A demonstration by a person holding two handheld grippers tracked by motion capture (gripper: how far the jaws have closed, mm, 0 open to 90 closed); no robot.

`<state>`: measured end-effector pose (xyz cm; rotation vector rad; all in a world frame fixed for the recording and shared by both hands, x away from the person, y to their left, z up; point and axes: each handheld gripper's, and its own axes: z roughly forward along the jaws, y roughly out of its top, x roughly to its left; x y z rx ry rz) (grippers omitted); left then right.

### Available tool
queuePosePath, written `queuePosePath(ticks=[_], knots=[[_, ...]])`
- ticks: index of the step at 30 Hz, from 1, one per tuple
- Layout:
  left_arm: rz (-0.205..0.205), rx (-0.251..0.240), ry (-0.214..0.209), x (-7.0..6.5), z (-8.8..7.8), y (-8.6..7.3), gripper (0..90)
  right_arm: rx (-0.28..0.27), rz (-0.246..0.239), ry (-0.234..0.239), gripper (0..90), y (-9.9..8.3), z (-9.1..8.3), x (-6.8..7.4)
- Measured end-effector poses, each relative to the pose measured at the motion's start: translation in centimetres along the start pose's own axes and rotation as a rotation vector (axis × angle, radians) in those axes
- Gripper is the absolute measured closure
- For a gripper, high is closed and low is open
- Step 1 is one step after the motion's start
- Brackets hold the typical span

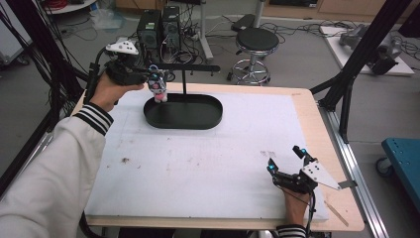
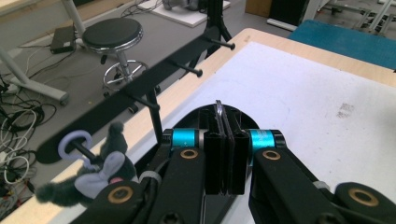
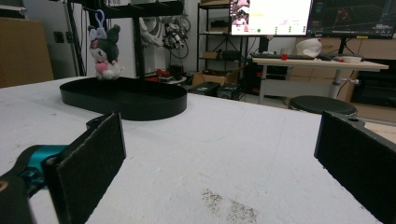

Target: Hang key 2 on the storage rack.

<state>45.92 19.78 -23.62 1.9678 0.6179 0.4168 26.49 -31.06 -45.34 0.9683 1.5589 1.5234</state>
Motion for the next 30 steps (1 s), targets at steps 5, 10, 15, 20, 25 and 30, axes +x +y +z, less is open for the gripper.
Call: queuePosePath(ticks=[5, 10, 15, 20, 25, 30], knots=[[0.010, 0.005, 0.001, 0.2, 0.1, 1.3, 88.1, 0.000, 0.001, 0.000, 1.3, 0.0, 0.0, 0.0], [0.017, 0.017, 0.005, 0.4, 0.4, 2.1, 88.1, -0.001, 0.002, 0.000, 1.3, 0.0, 0.0, 0.0], [0.008, 0.038, 0.007, 0.7, 1.2, 1.9, 88.1, 0.000, 0.002, -0.001, 1.3, 0.0, 0.0, 0.0], [0.001, 0.063, 0.004, 1.2, 2.1, 1.5, 88.1, 0.000, 0.003, -0.001, 1.2, 0.0, 0.0, 0.0], [-0.003, 0.090, 0.006, 1.6, 3.0, 1.1, 88.1, 0.000, 0.002, -0.001, 1.3, 0.0, 0.0, 0.0], [-0.007, 0.117, 0.010, 1.8, 3.9, 0.8, 88.1, 0.000, 0.001, -0.001, 1.3, 0.0, 0.0, 0.0]])
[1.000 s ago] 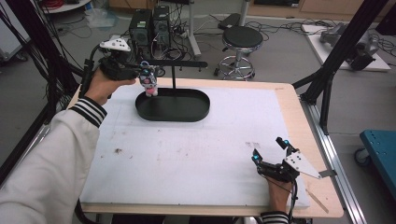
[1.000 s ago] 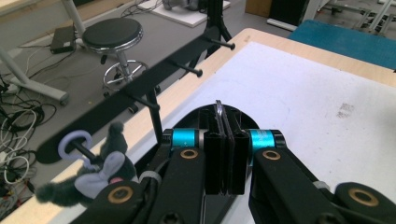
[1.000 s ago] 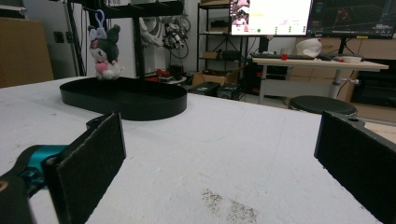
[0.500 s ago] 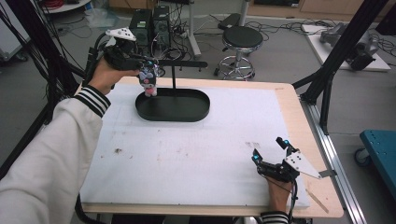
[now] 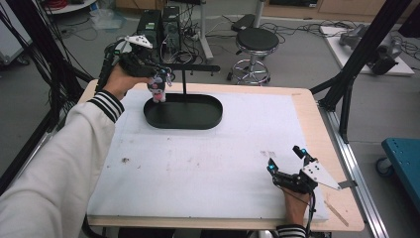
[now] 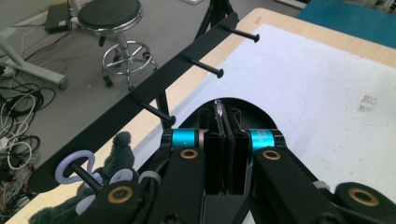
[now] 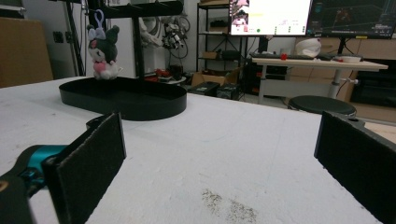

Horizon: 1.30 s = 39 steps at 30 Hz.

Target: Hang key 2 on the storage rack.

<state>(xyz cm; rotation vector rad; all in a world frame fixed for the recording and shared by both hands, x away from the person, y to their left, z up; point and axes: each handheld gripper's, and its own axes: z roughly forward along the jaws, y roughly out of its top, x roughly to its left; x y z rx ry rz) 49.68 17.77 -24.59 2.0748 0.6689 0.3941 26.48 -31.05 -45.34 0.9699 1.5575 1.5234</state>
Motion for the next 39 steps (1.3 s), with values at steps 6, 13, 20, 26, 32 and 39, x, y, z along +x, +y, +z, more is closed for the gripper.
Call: queuePosePath(ticks=[6, 13, 20, 26, 32, 39], knots=[[-0.001, 0.029, 0.005, 0.5, 0.7, -0.2, 88.1, -0.002, -0.001, 0.000, 1.3, 0.0, 0.0, 0.0], [0.002, 0.049, 0.017, 0.8, 1.1, -0.2, 88.0, 0.000, 0.001, 0.000, 1.3, 0.0, 0.0, 0.0], [0.001, 0.075, 0.011, 1.0, 1.3, -0.2, 88.1, -0.002, 0.001, 0.000, 1.2, 0.0, 0.0, 0.0], [0.021, 0.118, 0.010, 1.0, 1.1, 0.5, 88.1, -0.001, 0.001, 0.000, 1.3, 0.0, 0.0, 0.0], [0.040, 0.140, -0.003, 0.9, 1.0, 1.8, 88.1, -0.001, 0.002, 0.001, 1.3, 0.0, 0.0, 0.0], [0.067, 0.206, -0.027, 0.8, 1.6, 2.7, 88.1, -0.002, 0.003, 0.000, 1.3, 0.0, 0.0, 0.0]])
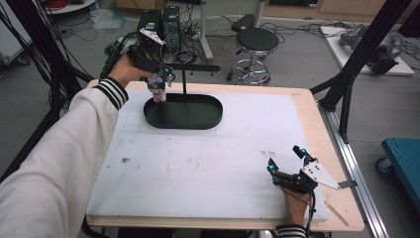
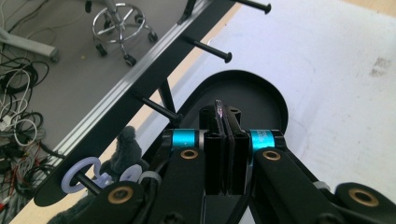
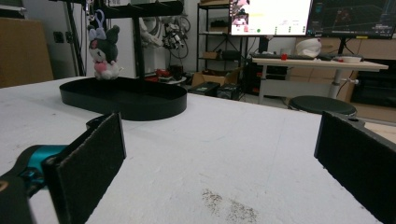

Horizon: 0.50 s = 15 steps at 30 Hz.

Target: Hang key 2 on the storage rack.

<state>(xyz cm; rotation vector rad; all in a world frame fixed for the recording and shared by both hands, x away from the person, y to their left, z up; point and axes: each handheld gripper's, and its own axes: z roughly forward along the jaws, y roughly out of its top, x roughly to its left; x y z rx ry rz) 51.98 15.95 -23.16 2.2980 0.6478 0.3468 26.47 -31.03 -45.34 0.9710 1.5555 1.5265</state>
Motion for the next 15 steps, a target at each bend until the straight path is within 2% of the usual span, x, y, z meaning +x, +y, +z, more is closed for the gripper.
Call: queuePosePath(ticks=[7, 8, 15], knots=[[0.019, 0.024, 0.001, 0.47, 0.39, 0.78, 88.1, 0.000, -0.001, 0.000, 1.2, 0.01, 0.00, -0.01], [0.016, 0.014, -0.001, 0.52, 0.45, 0.80, 88.1, -0.002, 0.001, 0.000, 1.3, 0.00, 0.01, 0.01], [0.015, 0.041, -0.002, 0.91, 0.98, 0.48, 88.1, 0.000, -0.001, 0.000, 1.3, 0.00, 0.00, -0.01]])
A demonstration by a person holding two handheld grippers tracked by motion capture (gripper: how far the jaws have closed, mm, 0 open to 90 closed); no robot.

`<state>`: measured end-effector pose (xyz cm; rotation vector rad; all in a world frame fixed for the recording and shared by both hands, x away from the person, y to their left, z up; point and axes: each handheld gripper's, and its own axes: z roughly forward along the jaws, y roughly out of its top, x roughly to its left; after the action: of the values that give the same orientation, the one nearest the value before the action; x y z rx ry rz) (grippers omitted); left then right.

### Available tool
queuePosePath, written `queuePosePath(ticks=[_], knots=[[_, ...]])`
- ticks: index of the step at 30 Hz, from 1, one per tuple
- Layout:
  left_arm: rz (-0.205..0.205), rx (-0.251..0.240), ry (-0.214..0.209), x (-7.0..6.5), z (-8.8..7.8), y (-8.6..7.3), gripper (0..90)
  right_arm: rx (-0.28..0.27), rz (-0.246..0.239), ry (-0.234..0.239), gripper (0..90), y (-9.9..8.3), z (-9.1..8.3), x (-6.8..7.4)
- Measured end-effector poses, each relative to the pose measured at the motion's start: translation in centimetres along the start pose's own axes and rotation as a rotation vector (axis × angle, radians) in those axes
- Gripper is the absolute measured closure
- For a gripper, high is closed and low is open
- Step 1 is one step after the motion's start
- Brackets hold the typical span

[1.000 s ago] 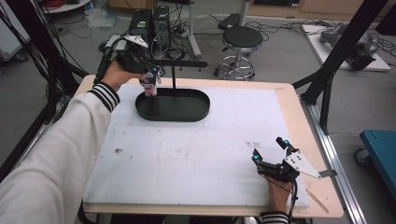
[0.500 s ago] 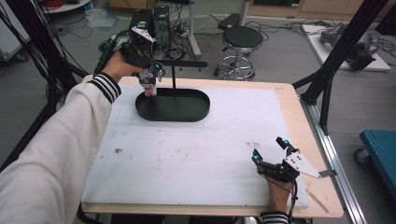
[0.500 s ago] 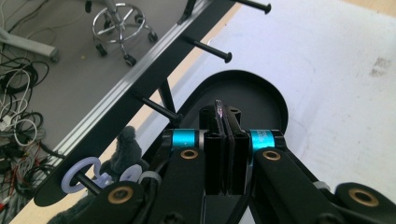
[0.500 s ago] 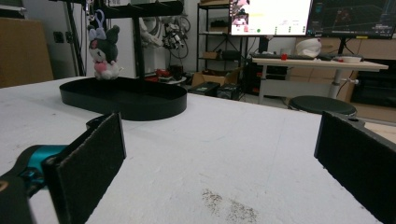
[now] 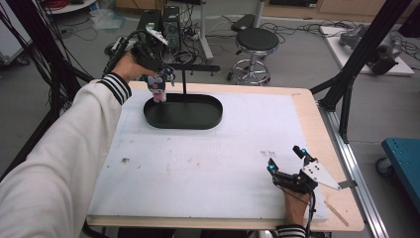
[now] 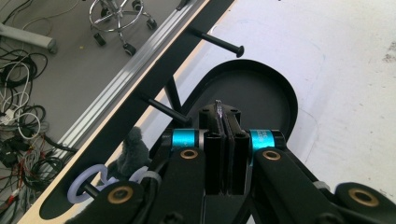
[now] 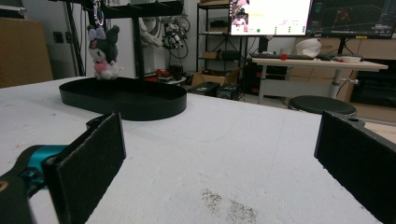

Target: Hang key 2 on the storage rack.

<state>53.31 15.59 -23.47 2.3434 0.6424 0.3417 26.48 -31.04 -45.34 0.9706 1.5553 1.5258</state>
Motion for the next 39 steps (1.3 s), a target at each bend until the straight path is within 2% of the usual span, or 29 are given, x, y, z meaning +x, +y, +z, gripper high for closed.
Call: queuePosePath(ticks=[13, 39], knots=[[-0.009, 0.020, -0.004, 0.7, 1.1, -0.3, 88.0, 0.002, 0.002, 0.001, 1.3, 0.0, 0.0, 0.0], [-0.037, 0.011, 0.011, 1.4, 1.5, -0.5, 88.0, 0.000, 0.003, 0.001, 1.3, 0.0, 0.0, 0.0]])
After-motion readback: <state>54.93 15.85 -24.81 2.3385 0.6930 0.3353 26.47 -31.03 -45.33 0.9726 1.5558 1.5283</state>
